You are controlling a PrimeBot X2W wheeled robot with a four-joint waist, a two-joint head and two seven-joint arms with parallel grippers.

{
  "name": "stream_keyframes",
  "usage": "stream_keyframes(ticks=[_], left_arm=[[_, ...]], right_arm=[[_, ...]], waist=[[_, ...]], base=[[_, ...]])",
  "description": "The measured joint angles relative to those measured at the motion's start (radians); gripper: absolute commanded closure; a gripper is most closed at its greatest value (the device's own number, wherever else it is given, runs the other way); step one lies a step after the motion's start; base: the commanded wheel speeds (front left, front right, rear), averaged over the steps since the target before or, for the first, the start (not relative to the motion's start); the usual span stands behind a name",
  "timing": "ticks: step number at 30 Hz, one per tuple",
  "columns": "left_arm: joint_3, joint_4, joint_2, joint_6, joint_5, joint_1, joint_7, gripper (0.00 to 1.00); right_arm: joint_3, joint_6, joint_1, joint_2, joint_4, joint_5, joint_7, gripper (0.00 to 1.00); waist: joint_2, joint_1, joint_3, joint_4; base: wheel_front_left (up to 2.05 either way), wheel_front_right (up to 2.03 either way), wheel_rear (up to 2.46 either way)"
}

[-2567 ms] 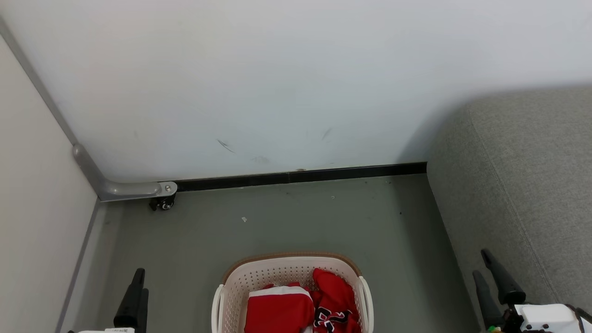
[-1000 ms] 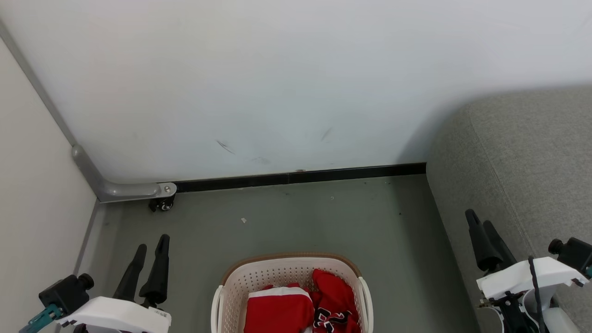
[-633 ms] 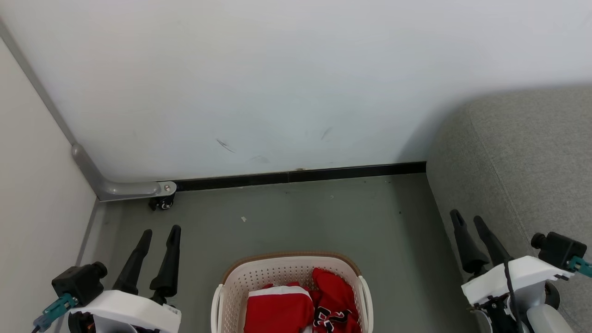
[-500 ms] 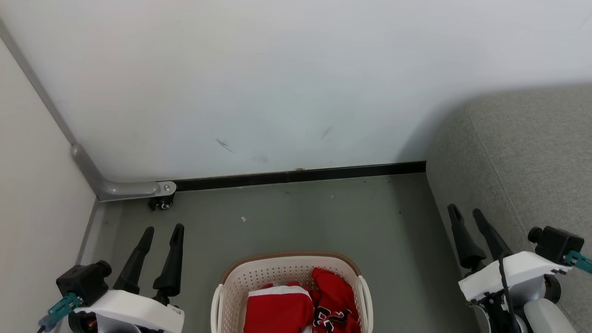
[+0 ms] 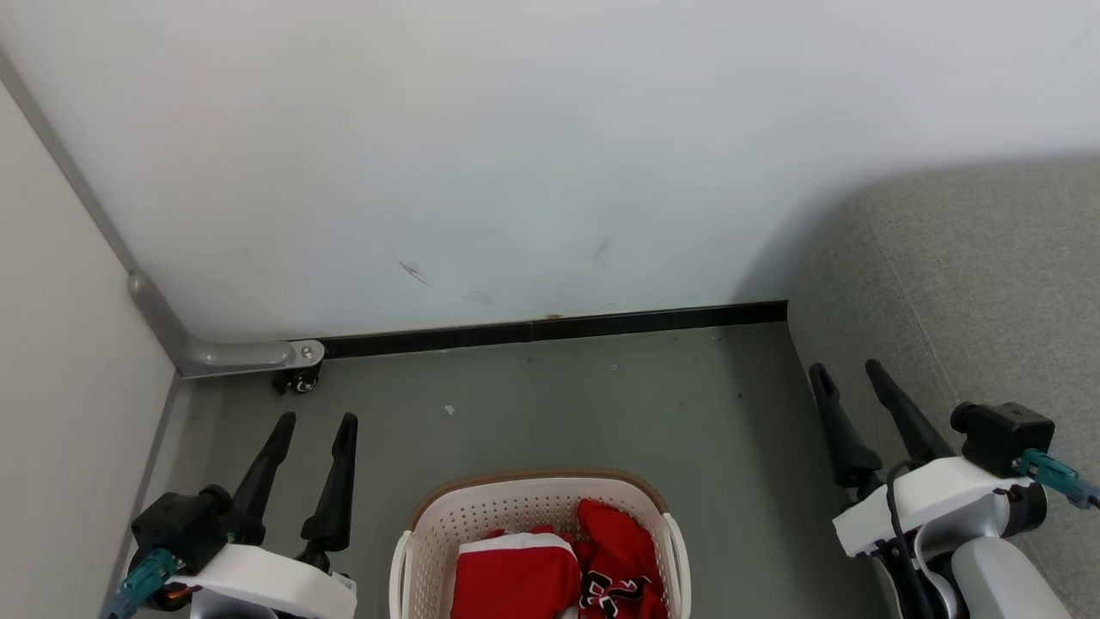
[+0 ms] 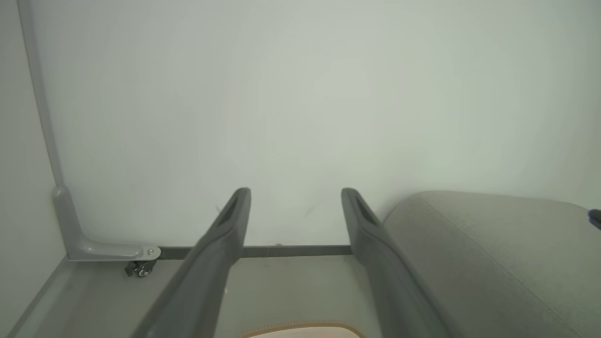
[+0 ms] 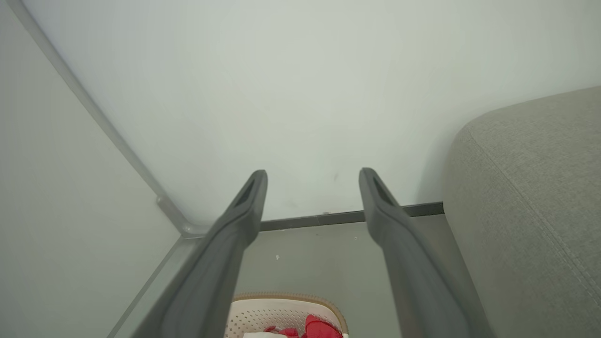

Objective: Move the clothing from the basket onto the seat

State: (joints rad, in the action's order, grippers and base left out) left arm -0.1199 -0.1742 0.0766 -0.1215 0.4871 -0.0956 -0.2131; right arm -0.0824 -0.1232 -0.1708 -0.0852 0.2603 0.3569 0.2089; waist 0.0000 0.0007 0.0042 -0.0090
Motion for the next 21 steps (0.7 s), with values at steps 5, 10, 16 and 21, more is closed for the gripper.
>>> stream_keyframes(ticks=[5, 10, 16, 21], left_arm=[[0.0, 0.002, -0.001, 0.0, -0.064, 0.0, -0.018, 0.0], [0.002, 0.006, -0.005, -0.001, -0.124, -0.001, -0.037, 0.0], [0.013, 0.003, -0.007, -0.002, -0.13, -0.001, -0.039, 0.0], [0.017, -0.003, -0.01, -0.003, -0.13, -0.001, -0.039, 0.0]], right_arm=[[-0.009, 0.0, -0.004, -0.001, -0.006, -0.076, 0.02, 0.0], [-0.028, 0.0, -0.004, -0.001, -0.008, -0.153, 0.038, 0.0], [-0.034, 0.0, -0.004, -0.001, -0.01, -0.169, 0.04, 0.0], [-0.037, 0.0, -0.004, -0.001, -0.015, -0.172, 0.04, 0.0]], waist=[[0.0, 0.0, -0.001, -0.004], [0.0, 0.0, -0.006, -0.008], [0.0, -0.0001, -0.013, -0.01], [0.0, -0.0001, -0.015, -0.009]], base=[[0.0, 0.0, 0.0], [0.0, 0.0, 0.0], [0.0, 0.0, 0.0], [0.0, 0.0, 0.0]])
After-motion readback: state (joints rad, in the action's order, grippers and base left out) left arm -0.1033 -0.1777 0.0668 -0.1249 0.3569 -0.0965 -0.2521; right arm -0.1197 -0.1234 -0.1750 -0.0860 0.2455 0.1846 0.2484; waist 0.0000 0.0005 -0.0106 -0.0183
